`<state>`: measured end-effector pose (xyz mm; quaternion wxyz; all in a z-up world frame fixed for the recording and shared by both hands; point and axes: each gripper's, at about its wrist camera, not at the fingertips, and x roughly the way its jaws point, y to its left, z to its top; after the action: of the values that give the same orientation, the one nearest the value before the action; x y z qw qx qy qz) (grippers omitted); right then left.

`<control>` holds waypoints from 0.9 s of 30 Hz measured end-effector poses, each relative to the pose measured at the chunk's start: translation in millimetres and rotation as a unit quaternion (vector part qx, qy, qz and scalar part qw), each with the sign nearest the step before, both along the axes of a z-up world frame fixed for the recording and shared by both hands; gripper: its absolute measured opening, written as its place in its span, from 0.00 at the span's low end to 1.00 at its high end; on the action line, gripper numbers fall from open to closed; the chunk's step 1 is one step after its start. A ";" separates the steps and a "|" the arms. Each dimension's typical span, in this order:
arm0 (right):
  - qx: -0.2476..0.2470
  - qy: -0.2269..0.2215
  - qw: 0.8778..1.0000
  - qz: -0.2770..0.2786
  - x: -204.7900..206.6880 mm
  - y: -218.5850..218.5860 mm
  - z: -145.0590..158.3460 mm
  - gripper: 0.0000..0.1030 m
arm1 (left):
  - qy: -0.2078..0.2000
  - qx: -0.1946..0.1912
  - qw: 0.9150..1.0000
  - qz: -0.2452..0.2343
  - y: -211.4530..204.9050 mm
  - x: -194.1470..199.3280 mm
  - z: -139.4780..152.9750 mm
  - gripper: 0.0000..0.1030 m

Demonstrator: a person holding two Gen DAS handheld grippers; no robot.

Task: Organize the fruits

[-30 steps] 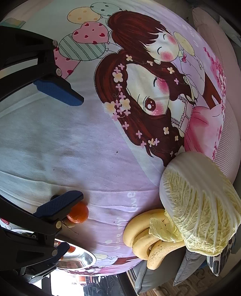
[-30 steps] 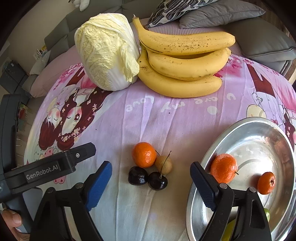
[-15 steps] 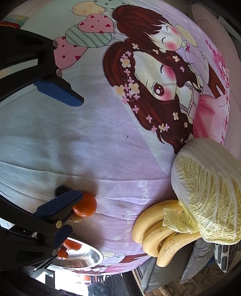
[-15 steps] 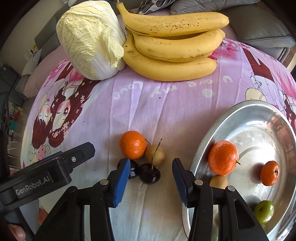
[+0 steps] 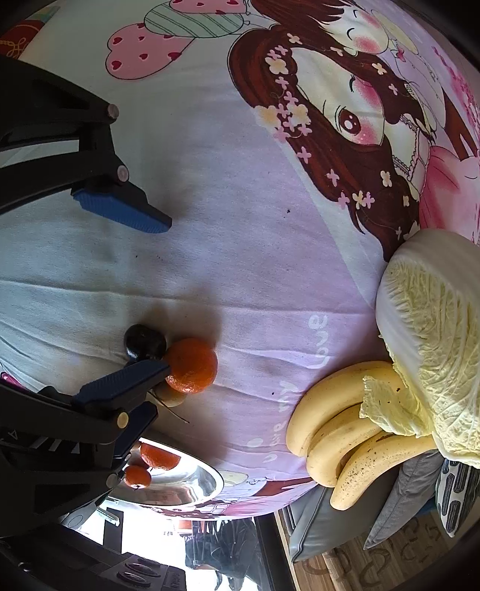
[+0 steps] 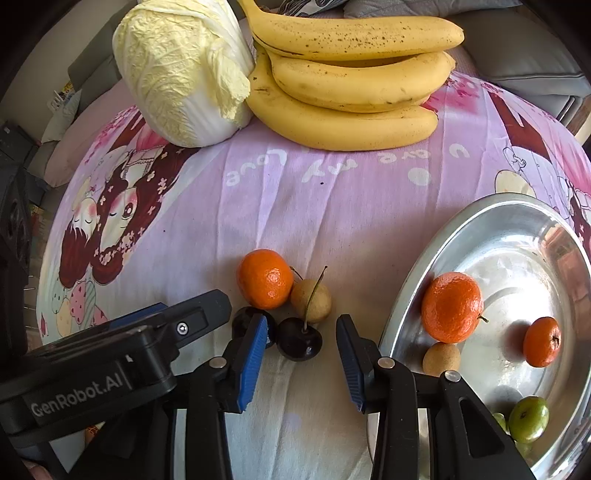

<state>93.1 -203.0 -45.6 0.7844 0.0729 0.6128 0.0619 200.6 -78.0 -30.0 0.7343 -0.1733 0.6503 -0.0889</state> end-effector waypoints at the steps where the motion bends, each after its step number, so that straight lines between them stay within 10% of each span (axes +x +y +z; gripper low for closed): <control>1: 0.001 0.001 1.000 -0.001 0.8 0.5 -0.8 0.40 | 0.003 -0.005 1.000 0.002 -0.9 0.1 -2.0 0.68; 27: 0.018 0.002 1.000 -0.014 -0.1 -4.6 -0.1 0.25 | 0.015 -0.052 0.998 0.014 11.5 -4.0 -10.6 0.58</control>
<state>93.0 -207.7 -45.7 0.7823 0.0958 0.6123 0.0619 196.5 -66.5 -40.6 0.7153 -0.2217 0.6534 -0.1103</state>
